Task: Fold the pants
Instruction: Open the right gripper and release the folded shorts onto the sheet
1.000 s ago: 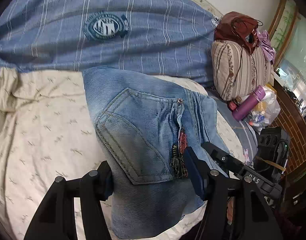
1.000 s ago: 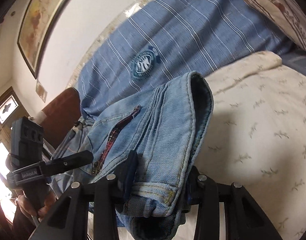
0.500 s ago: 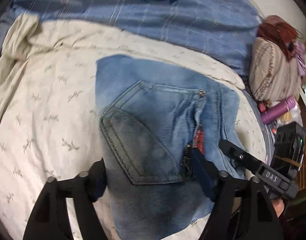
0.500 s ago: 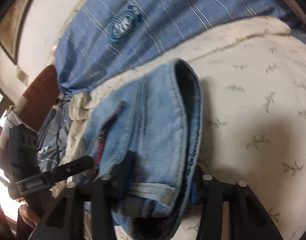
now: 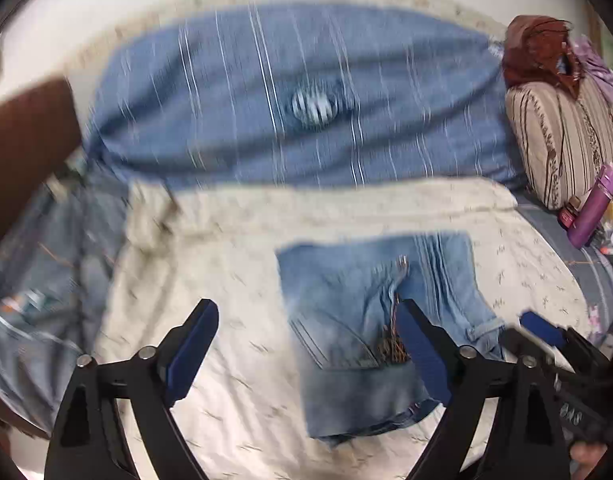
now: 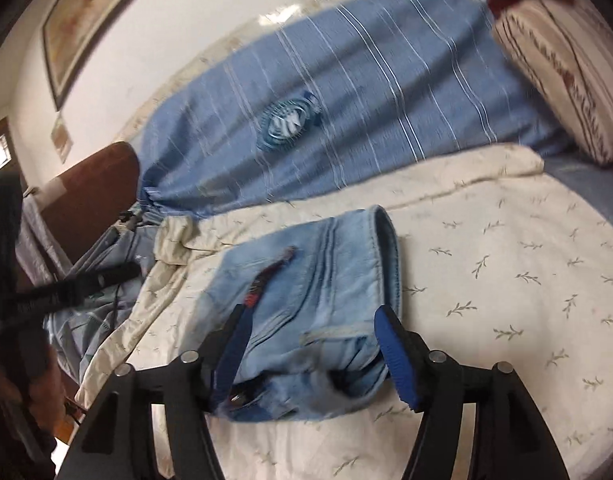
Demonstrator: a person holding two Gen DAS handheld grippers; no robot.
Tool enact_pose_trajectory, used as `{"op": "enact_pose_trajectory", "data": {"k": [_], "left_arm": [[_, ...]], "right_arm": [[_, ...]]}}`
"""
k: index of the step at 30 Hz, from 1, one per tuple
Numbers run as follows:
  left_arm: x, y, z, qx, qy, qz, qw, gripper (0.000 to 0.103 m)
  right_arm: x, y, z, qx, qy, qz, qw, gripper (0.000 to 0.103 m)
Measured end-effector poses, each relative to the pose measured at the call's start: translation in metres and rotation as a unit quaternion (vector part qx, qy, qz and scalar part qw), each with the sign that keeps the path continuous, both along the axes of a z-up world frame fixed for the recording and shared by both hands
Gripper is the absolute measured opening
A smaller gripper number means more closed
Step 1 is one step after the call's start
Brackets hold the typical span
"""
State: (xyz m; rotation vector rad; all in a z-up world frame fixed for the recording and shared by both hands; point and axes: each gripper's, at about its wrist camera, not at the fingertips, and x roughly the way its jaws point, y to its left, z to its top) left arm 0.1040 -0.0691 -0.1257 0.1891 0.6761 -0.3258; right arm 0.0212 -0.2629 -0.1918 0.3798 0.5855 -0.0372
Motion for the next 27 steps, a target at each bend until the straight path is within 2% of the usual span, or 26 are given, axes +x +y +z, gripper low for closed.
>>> {"op": "enact_pose_trajectory", "data": {"k": [2, 5, 8, 13, 20, 23, 27], "left_arm": [[-0.012, 0.000, 0.014, 0.013, -0.037, 0.007, 0.9992, 0.092], [-0.029, 0.001, 0.034, 0.026, -0.084, 0.014, 0.9960, 0.100], [-0.040, 0.007, 0.048, 0.014, -0.099, 0.013, 0.9949, 0.100], [-0.049, 0.016, 0.059, 0.005, -0.107, 0.021, 0.9940, 0.100], [-0.050, 0.020, 0.051, 0.010, -0.101, 0.025, 0.9945, 0.100], [-0.040, 0.022, 0.034, 0.017, -0.076, 0.020, 0.9968, 0.100], [-0.022, 0.022, -0.004, 0.045, -0.026, 0.027, 0.9983, 0.100]], "right_arm": [[-0.012, 0.009, 0.005, -0.005, -0.006, 0.000, 1.000, 0.067], [-0.019, 0.020, 0.014, -0.002, -0.009, 0.003, 1.000, 0.067], [-0.026, 0.031, 0.031, -0.031, -0.017, 0.003, 0.999, 0.067], [-0.035, 0.040, 0.050, -0.038, -0.032, 0.007, 0.999, 0.068], [-0.037, 0.047, 0.062, -0.037, -0.038, 0.012, 0.999, 0.070], [-0.032, 0.048, 0.053, -0.048, -0.026, 0.011, 0.998, 0.070], [-0.023, 0.040, 0.032, -0.055, 0.011, 0.009, 0.998, 0.070]]}}
